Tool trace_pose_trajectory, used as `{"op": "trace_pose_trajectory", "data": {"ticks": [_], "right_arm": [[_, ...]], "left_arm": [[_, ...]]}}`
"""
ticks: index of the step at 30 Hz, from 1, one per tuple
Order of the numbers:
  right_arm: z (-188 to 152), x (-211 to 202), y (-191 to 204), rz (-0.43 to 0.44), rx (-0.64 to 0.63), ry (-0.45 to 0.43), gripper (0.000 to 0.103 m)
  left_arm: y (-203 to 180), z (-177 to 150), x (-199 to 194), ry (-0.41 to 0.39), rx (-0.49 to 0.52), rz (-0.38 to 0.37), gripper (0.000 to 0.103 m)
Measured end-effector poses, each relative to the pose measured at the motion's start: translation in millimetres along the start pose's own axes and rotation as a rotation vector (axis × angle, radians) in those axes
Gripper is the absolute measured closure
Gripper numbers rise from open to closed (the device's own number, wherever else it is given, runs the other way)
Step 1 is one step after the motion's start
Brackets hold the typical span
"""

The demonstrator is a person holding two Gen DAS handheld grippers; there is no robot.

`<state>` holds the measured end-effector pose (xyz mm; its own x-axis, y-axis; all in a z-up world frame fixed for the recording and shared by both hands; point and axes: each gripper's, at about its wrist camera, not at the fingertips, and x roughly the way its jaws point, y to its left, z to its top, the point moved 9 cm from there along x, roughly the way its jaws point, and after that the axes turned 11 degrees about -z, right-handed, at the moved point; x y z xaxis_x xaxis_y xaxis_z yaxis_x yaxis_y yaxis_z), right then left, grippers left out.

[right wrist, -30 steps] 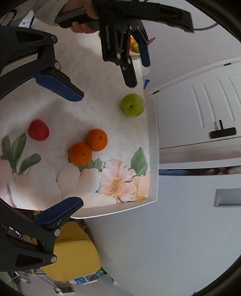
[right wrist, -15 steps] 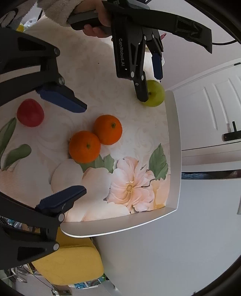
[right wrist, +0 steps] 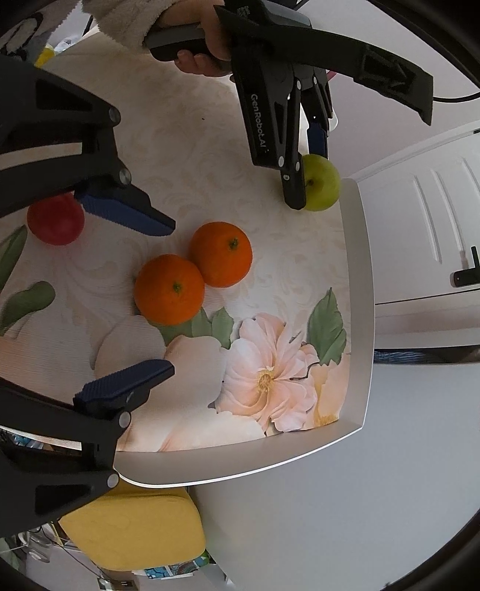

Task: Organize fruits
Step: 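Grasp the small green apple with the left tool while the right tool grasps a tangerine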

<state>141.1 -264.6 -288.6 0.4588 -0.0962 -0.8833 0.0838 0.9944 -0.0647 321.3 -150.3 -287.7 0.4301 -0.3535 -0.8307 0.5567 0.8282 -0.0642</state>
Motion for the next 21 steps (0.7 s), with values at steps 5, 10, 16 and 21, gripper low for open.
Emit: {"op": "trace_pose_trajectory", "data": {"ticks": [5,10,16,21], "right_arm": [[2,-1,2,0.002,-0.008,-0.003,0.044],[4,-1,5,0.002,-0.022,-0.007,0.052],[6,1,8,0.001,-0.032,-0.010,0.061],[8,-1,12,0.001,-0.047,-0.024,0.062]], "left_arm": [[-1,-3,-3,0.005,-0.007,0.000,0.040],[-3,-10,-7,0.009,-0.017,0.001,0.040],[-3,-14,-12,0.012,-0.033,0.006,0.041],[-3,-23,-18,0.014,-0.052,0.011,0.041]]}}
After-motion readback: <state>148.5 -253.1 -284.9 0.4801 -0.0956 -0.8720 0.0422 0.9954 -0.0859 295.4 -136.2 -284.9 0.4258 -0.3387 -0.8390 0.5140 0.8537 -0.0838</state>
